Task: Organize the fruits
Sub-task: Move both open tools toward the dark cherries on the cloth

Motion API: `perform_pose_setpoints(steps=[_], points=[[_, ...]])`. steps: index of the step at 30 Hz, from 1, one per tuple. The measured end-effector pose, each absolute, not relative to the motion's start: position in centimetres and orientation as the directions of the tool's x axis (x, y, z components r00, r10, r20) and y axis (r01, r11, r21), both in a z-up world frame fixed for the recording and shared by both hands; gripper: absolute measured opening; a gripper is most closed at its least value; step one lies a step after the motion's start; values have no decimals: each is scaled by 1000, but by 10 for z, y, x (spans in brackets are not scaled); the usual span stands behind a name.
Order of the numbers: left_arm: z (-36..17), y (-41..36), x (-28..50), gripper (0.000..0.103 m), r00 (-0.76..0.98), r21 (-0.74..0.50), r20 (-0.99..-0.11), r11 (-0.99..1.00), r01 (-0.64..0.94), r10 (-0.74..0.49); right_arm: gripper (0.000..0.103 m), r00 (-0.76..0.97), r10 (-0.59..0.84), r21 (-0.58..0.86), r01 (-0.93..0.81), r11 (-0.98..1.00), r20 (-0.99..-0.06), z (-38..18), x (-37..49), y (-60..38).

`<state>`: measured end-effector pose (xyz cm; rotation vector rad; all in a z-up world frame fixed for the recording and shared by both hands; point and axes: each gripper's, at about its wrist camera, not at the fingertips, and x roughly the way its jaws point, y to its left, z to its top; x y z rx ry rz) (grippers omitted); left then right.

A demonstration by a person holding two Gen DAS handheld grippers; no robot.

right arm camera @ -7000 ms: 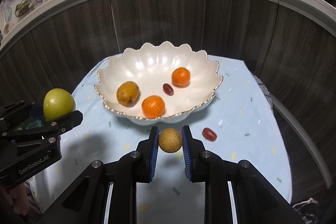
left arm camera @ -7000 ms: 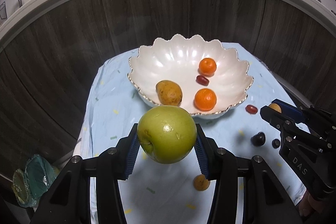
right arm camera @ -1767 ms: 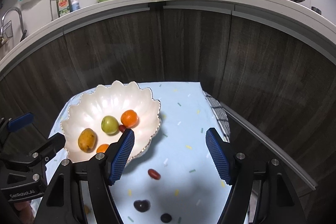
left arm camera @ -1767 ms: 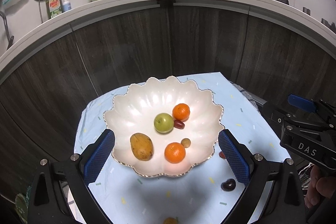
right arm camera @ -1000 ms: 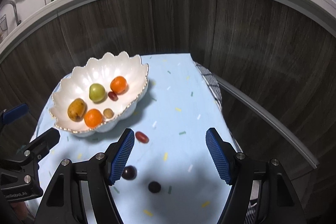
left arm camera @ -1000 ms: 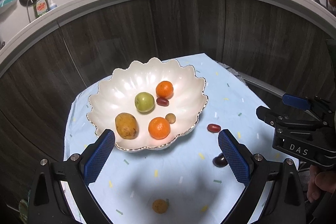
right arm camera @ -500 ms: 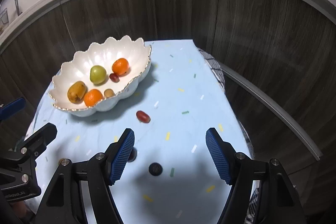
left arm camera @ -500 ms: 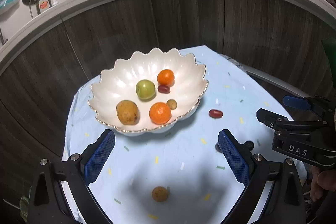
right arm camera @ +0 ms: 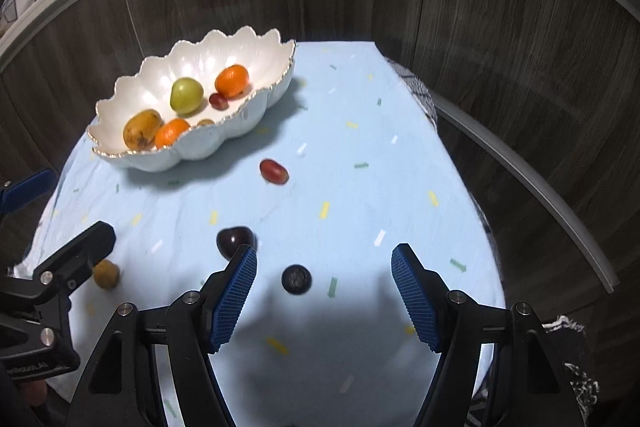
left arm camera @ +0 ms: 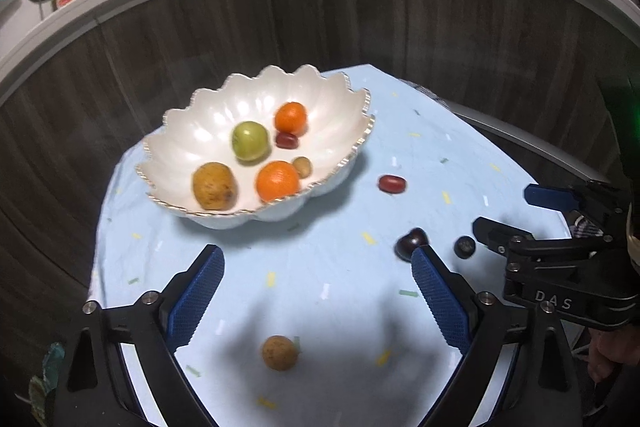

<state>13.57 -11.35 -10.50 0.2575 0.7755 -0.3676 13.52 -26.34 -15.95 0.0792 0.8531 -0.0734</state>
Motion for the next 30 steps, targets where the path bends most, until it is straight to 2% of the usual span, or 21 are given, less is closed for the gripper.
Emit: perform_pose_setpoints(steps=[4, 9, 14, 21, 23, 30], points=[[-113, -125, 139, 88, 633, 101, -723, 864, 493, -277, 67, 646, -36, 33, 93, 995, -762, -166, 135, -263], [-121, -137, 143, 86, 601, 126, -727, 796, 591, -331, 56, 622, -27, 32, 83, 996, -783, -175, 137, -263], [-129, -146, 149, 80, 564, 132, -741, 745, 653, -363, 53, 612, -15, 36, 71, 997, -791, -182, 139, -260], [-143, -154, 160, 74, 496, 80, -765, 705, 705, -409, 46, 587, 2, 53, 70, 996, -809, -192, 146, -262], [-148, -156, 163, 69, 484, 73, -772, 698, 712, -413, 43, 583, 13, 64, 67, 996, -813, -194, 148, -263], [-160, -163, 172, 61, 437, 40, -789, 674, 738, -432, 43, 585, 37, 92, 65, 994, -810, -197, 151, -266]])
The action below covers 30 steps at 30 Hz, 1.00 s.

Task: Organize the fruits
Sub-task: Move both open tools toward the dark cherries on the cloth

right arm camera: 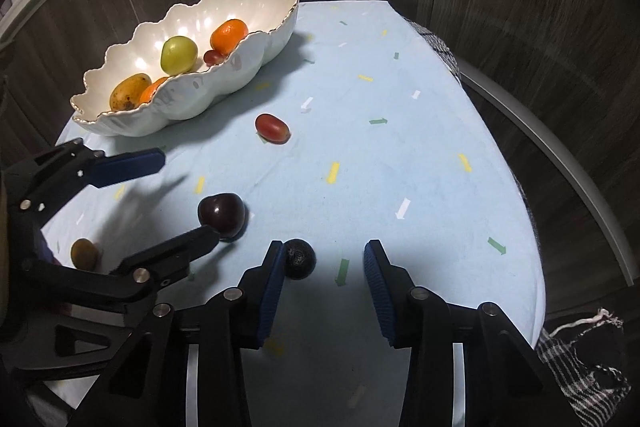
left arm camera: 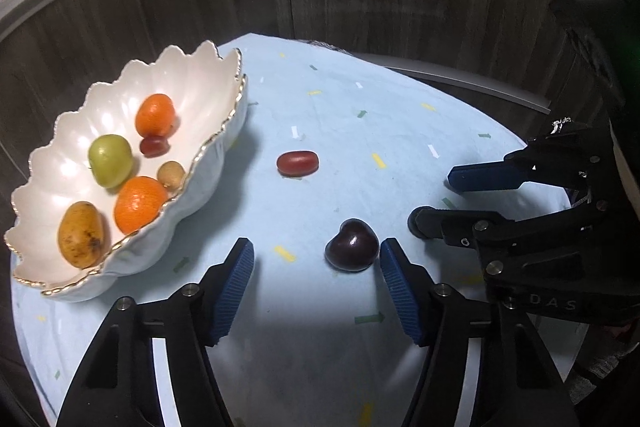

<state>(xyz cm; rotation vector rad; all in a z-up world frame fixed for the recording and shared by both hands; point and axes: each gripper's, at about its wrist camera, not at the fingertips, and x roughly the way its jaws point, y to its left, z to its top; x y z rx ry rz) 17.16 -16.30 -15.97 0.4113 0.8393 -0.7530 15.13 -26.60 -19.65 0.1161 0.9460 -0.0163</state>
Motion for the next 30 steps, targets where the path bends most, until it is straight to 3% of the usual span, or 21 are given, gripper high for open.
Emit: perform_pose_setpoints(steps=[9, 27, 30], points=[[-161, -164, 175, 56, 391, -15, -794, 658, 753, -465, 38, 580, 83, 137, 50, 989, -811, -198, 155, -268], [-157, -159, 176, 56, 379, -29, -799, 660, 751, -466, 38, 579, 143, 180, 7, 984, -803, -203, 163, -268], [-158, -160, 175, 56, 379, -28, -801, 662, 749, -463, 30, 579, 170, 196, -17, 980, -798, -204, 164, -266]])
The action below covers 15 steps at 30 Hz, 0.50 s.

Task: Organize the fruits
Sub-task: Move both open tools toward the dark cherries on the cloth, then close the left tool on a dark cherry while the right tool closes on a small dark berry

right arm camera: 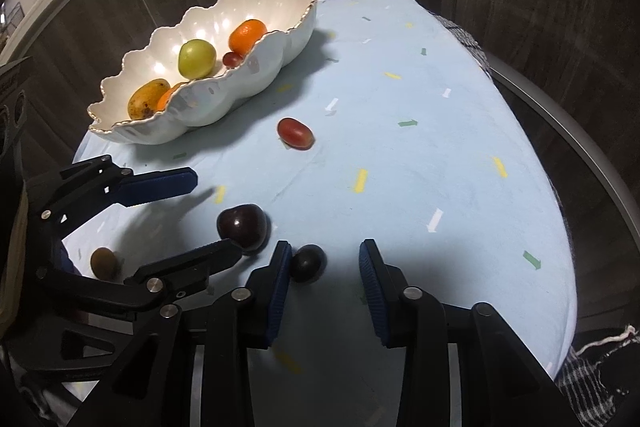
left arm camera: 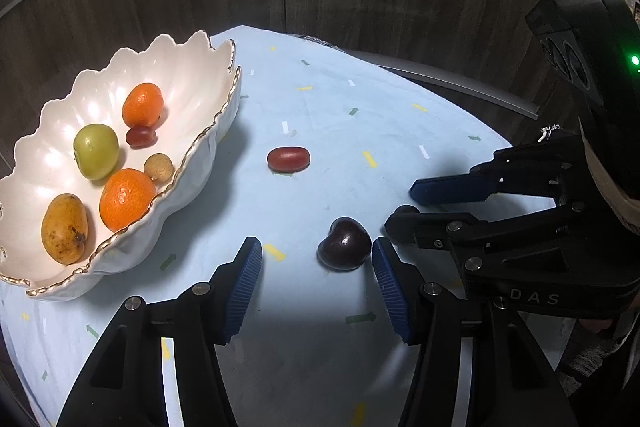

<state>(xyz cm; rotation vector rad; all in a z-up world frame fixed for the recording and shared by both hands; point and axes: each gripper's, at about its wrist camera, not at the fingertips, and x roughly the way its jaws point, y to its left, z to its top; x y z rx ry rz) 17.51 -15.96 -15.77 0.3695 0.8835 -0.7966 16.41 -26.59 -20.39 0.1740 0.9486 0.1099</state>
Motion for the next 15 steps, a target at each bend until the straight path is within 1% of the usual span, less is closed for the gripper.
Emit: perform_pose_setpoints(steps=[3, 5, 15], points=[[-158, -160, 174, 56, 381, -23, -803, 663, 748, -458, 21, 574, 190, 204, -41, 978, -797, -205, 165, -262], [-158, -159, 174, 56, 377, -32, -804, 667, 744, -459, 18, 572, 196, 207, -47, 977, -797, -205, 165, -262], [-158, -172, 179, 57, 368, -44, -799, 657, 753, -476, 17, 600, 159, 212, 19, 977, -784, -197, 158, -277]])
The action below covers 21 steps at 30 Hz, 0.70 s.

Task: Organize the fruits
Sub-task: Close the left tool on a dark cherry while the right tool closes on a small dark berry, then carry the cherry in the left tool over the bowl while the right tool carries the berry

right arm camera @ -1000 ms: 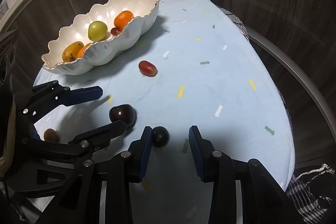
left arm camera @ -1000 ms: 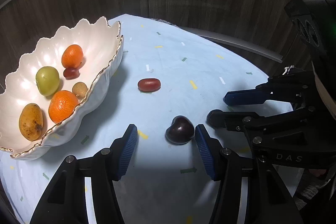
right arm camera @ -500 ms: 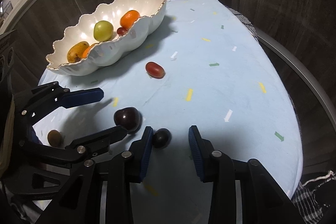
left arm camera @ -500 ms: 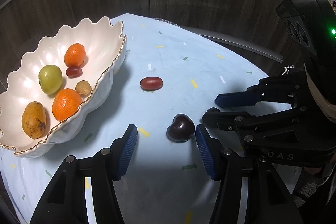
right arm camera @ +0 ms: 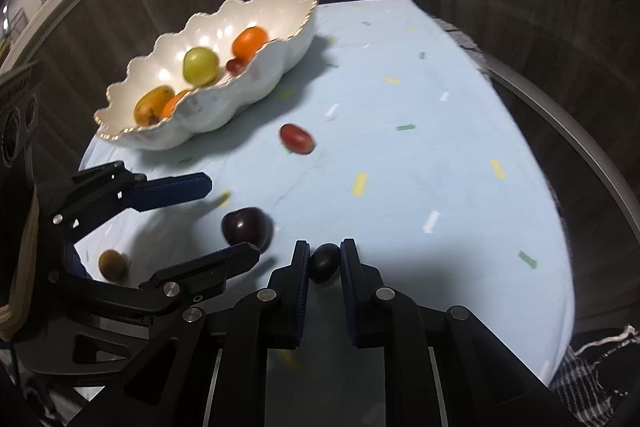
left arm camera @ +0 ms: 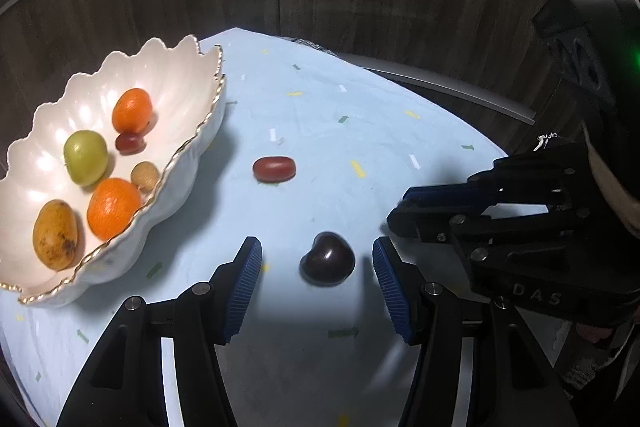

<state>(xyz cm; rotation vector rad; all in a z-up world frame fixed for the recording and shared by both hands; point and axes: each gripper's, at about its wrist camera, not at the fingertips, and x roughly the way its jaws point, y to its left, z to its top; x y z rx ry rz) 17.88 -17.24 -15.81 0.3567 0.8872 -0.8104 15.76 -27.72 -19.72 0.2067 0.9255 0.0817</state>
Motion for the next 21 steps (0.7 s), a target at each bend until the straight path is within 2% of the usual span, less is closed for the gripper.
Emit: perform_pose_setpoints(steps=[6, 8, 10, 12, 13, 21], points=[[-169, -188, 178, 56, 353, -25, -817, 641, 767, -456, 17, 609, 151, 212, 29, 977, -779, -195, 157, -280], [-172, -191, 178, 44, 346, -27, -823, 641, 767, -450, 17, 607, 151, 214, 32, 976, -780, -196, 158, -280], [-174, -192, 179, 41, 354, -18, -826, 649, 760, -438, 17, 606, 150, 217, 38, 975, -781, -196, 158, -282], [-173, -191, 180, 31, 370, -8, -824, 661, 750, -430, 17, 604, 150, 220, 43, 975, -782, -197, 158, -283], [-173, -190, 181, 29, 374, -4, -825, 666, 746, -423, 17, 604, 148, 220, 46, 975, -783, -197, 158, -283], [-169, -182, 179, 29, 391, -6, -826, 701, 714, -405, 17, 609, 141, 209, 41, 977, -780, -196, 156, -281]])
